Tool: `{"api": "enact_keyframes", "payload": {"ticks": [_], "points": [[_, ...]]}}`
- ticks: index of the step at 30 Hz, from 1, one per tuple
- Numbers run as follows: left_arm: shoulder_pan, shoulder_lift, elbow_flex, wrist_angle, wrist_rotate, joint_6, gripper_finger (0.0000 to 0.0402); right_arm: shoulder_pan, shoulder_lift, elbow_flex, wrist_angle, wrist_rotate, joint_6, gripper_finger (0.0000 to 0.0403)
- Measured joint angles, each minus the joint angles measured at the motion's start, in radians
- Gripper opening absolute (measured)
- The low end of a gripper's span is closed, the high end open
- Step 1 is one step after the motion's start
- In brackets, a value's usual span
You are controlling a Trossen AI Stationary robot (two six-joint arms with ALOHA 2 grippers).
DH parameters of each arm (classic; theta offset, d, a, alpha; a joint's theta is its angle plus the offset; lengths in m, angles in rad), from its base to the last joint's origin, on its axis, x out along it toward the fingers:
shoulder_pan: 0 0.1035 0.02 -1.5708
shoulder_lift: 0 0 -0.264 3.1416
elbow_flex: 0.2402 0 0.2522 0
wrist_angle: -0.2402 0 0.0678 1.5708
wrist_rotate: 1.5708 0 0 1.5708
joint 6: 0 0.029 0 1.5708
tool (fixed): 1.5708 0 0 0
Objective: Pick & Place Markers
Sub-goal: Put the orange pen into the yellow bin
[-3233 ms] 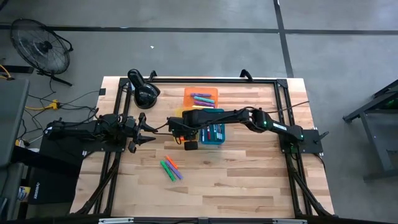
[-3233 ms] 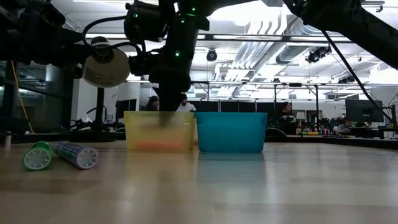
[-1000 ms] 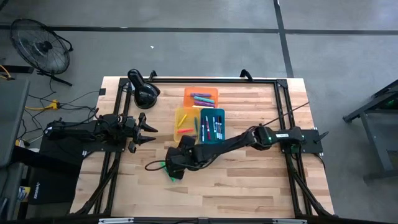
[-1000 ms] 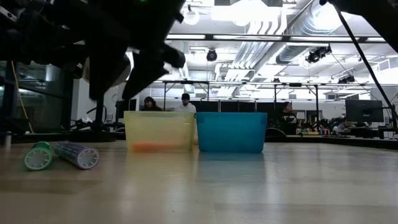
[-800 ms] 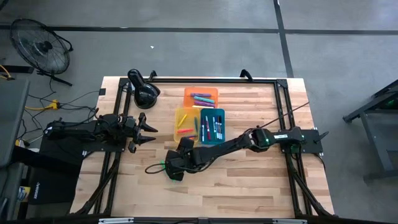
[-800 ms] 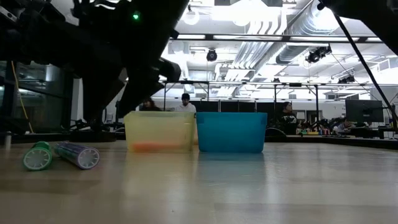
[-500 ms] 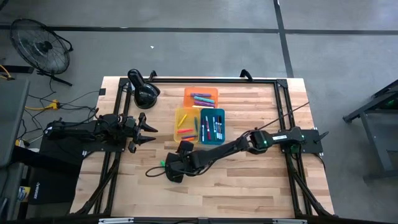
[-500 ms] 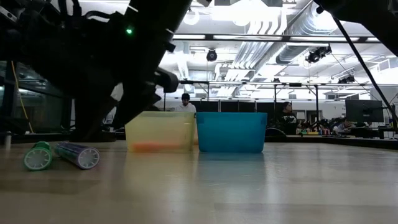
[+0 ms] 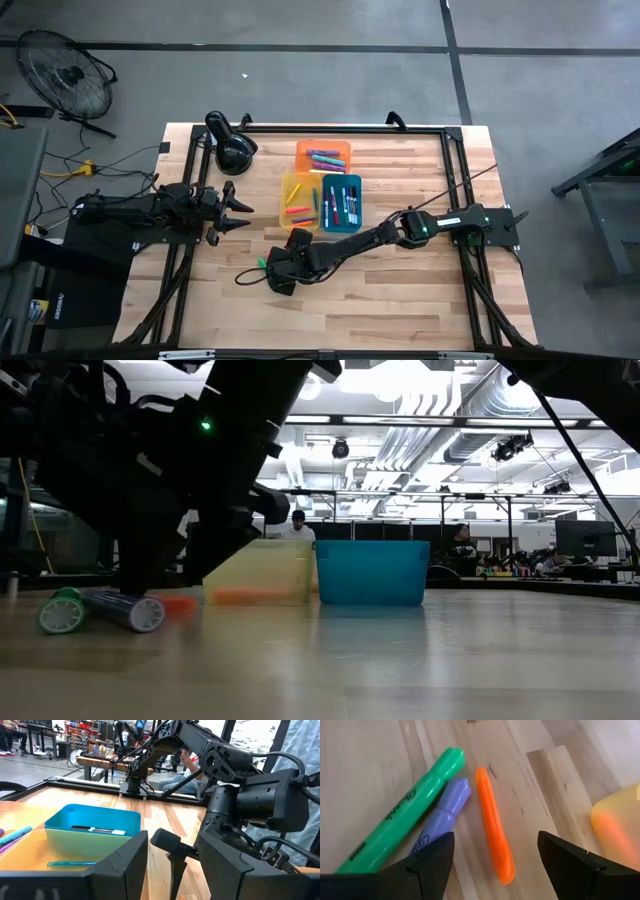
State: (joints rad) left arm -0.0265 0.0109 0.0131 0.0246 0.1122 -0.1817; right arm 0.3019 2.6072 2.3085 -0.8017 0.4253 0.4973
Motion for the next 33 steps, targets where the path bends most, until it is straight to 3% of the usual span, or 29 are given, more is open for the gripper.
{"api": "enact_keyframes", "payload": {"ticks": [15,22,33], "points": [[0.000,0.000,0.000,0.000,0.000,0.000,0.0170,-0.028,-0.002,0.002,-0.028,-0.145,-0.342,0.0275],[0.000,0.000,0.000,0.000,0.000,0.000,0.0170,-0.075,-0.002,0.002,-0.008,-0.296,-0.341,0.0272],[0.000,0.000,0.000,0.000,0.000,0.000,0.0170,-0.093,0.000,0.002,-0.008,-0.327,-0.341,0.0211]]}}
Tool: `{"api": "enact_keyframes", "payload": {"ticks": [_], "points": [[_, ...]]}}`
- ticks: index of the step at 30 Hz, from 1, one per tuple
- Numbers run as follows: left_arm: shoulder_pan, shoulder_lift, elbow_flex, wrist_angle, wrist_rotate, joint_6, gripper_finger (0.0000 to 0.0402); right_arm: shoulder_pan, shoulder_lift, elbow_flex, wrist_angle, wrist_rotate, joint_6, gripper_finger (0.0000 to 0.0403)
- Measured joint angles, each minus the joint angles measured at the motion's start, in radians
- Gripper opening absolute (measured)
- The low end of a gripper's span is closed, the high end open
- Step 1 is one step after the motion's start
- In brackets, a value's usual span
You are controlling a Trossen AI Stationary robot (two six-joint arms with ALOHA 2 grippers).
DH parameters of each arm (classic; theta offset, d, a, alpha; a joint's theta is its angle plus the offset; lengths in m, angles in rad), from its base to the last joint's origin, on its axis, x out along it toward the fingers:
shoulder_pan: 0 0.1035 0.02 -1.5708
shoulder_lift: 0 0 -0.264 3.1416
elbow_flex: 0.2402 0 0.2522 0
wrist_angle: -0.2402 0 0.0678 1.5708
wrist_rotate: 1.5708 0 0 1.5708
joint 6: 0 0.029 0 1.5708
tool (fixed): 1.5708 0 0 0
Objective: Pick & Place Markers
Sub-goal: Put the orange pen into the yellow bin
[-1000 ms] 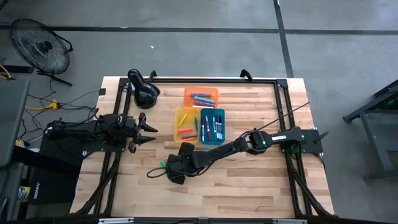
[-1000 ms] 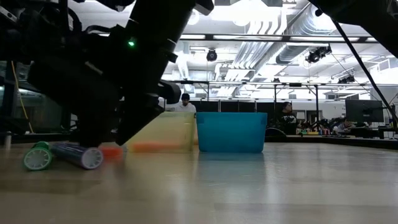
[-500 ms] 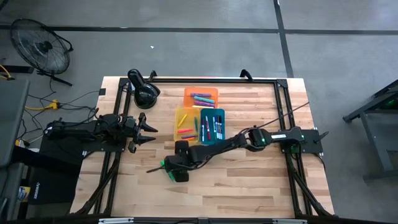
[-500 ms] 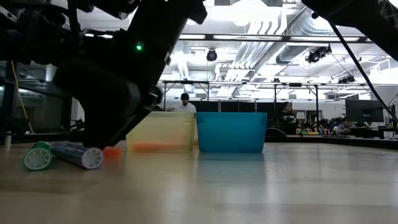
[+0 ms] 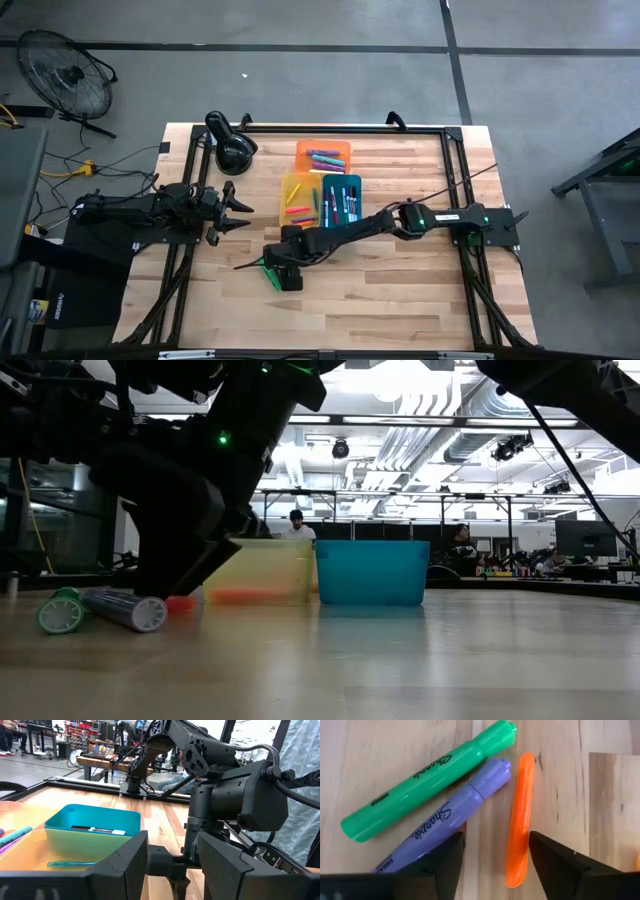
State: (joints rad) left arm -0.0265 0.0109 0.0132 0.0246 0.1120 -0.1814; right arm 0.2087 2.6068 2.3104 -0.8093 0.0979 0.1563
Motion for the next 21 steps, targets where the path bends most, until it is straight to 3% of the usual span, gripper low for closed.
{"api": "enact_keyframes", "payload": {"ticks": [10,16,21], "points": [[0.000,0.000,0.000,0.000,0.000,0.000,0.0170,-0.008,0.003,-0.001,0.016,-0.003,0.005,0.0096],[0.000,0.000,0.000,0.000,0.000,0.000,0.0170,-0.015,0.004,0.000,0.022,0.015,0.087,0.0022],[0.000,0.000,0.000,0.000,0.000,0.000,0.0170,-0.016,0.004,0.000,0.014,0.031,0.113,0.0015]]}}
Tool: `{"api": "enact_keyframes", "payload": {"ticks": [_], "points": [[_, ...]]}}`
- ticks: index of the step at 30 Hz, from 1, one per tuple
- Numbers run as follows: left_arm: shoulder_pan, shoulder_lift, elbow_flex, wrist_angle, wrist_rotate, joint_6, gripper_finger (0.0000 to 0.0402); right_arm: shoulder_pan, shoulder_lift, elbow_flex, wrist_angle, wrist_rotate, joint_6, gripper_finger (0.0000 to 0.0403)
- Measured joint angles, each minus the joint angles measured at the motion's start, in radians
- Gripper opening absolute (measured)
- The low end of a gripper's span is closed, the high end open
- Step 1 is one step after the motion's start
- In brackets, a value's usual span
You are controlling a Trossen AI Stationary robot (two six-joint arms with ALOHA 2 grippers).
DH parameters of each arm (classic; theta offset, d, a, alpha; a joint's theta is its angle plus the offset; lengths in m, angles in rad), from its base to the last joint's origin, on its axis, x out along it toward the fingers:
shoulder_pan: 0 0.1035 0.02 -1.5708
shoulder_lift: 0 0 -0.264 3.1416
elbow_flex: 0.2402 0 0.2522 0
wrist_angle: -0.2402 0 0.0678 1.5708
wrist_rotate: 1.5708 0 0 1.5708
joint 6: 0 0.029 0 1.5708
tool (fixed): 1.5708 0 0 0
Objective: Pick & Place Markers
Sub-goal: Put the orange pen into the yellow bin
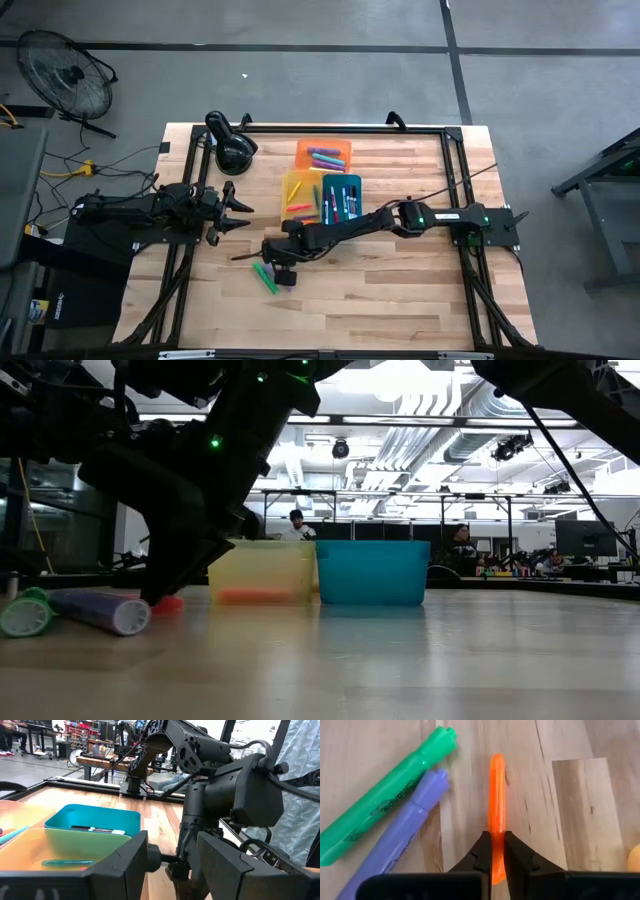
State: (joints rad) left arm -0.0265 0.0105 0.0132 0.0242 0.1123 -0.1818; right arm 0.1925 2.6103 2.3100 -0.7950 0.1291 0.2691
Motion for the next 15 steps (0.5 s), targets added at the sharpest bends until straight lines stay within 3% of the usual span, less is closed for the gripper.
{"api": "enact_keyframes", "payload": {"ticks": [15], "points": [[0.000,0.000,0.000,0.000,0.000,0.000,0.0170,-0.001,-0.002,0.000,-0.009,0.018,-0.005,0.0002]]}}
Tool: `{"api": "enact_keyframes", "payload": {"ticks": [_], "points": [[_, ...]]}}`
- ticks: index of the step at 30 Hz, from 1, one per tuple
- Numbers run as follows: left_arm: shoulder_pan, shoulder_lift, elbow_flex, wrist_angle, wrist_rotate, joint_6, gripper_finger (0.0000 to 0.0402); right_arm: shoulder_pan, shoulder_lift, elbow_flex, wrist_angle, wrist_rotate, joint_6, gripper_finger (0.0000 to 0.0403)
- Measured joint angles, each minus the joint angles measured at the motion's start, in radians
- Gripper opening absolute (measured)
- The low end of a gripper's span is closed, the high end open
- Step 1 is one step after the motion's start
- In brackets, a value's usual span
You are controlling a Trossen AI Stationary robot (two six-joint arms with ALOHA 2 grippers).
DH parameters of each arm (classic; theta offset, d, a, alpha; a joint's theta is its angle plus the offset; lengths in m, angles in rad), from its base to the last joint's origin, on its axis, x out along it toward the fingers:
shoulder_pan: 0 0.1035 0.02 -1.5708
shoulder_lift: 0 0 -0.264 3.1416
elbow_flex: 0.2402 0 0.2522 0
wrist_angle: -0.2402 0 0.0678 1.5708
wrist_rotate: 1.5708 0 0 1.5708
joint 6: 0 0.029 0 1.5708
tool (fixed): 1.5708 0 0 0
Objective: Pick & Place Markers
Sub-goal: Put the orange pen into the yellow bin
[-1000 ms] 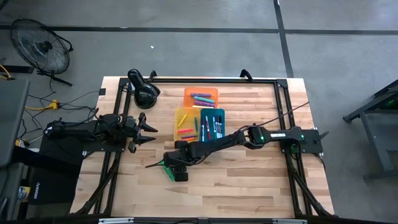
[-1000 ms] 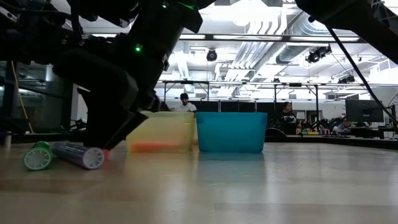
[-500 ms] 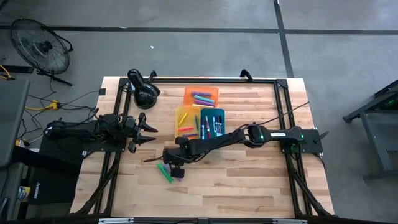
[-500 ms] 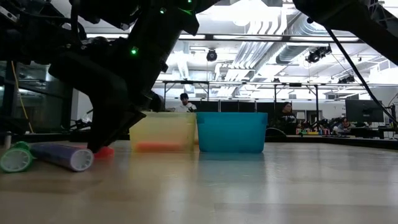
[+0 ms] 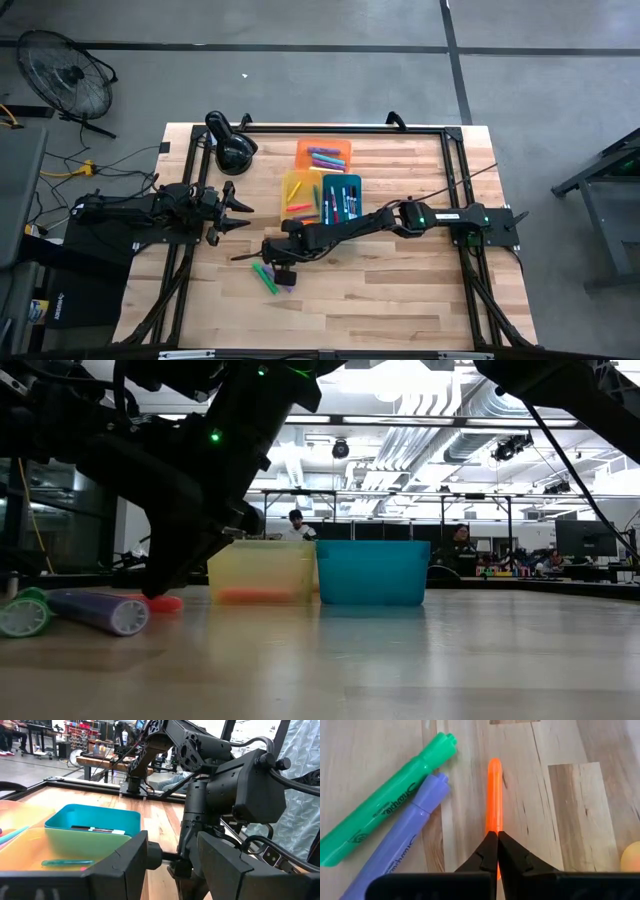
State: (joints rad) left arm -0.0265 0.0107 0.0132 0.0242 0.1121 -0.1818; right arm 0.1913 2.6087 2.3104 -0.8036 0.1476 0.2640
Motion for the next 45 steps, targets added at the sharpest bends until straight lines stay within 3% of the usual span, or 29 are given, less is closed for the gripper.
{"api": "enact_keyframes", "payload": {"ticks": [12,27,32,38,45], "points": [[0.000,0.000,0.000,0.000,0.000,0.000,0.0170,-0.001,0.000,-0.001,-0.002,-0.053,-0.087,0.0018],[0.000,0.000,0.000,0.000,0.000,0.000,0.0170,0.001,0.004,-0.003,-0.018,-0.053,-0.119,0.0110],[0.000,0.000,0.000,0.000,0.000,0.000,0.0170,-0.013,0.004,0.000,-0.051,-0.108,-0.163,0.0111],[0.000,0.000,0.000,0.000,0.000,0.000,0.0170,-0.048,0.001,0.001,-0.106,-0.202,-0.070,0.0092],[0.000,0.000,0.000,0.000,0.000,0.000,0.0170,-0.040,0.001,-0.001,-0.116,-0.143,-0.063,0.0069]]}}
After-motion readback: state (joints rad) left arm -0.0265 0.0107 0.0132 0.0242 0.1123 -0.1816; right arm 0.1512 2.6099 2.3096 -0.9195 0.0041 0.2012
